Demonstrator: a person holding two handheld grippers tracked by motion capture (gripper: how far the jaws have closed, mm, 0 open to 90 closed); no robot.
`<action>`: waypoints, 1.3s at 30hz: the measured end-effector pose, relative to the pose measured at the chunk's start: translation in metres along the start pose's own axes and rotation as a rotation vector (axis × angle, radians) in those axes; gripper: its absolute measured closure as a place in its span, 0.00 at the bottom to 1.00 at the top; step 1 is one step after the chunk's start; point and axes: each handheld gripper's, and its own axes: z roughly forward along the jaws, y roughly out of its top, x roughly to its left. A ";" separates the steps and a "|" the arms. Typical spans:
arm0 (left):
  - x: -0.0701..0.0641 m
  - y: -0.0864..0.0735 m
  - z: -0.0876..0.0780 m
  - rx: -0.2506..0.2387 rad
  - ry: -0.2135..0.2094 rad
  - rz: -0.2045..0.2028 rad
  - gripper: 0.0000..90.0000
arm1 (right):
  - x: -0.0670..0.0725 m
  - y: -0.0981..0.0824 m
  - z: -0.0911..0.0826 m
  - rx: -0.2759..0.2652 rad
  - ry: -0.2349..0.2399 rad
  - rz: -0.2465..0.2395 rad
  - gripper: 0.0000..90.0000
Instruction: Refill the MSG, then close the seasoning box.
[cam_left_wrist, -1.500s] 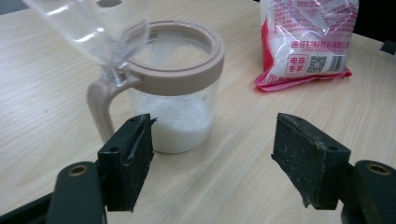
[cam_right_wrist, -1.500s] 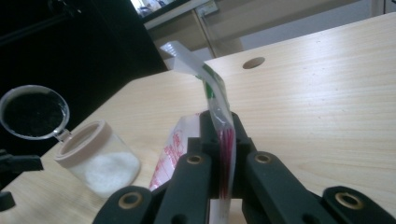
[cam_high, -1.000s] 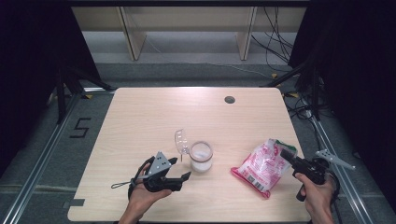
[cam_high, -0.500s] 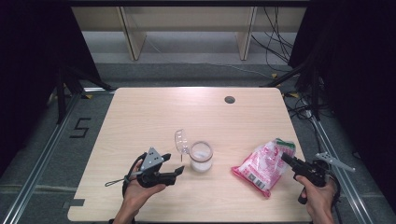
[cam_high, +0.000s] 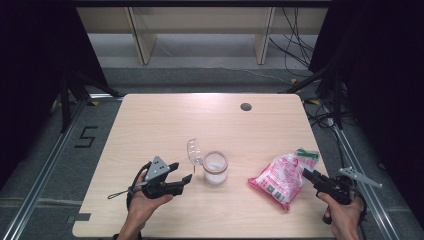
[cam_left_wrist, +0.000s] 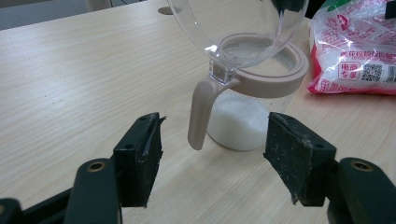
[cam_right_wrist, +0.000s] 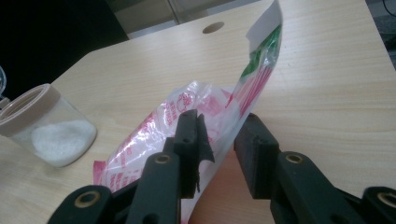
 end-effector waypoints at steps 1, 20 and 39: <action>0.000 0.000 0.000 0.001 0.002 0.003 0.40 | 0.000 -0.001 0.000 0.002 -0.001 0.000 0.78; 0.011 -0.001 -0.008 -0.038 0.002 -0.012 0.52 | 0.009 -0.010 -0.019 0.033 -0.021 0.015 0.67; 0.014 0.003 -0.013 -0.115 0.000 0.053 0.95 | 0.042 -0.022 -0.041 0.032 -0.008 -0.061 0.64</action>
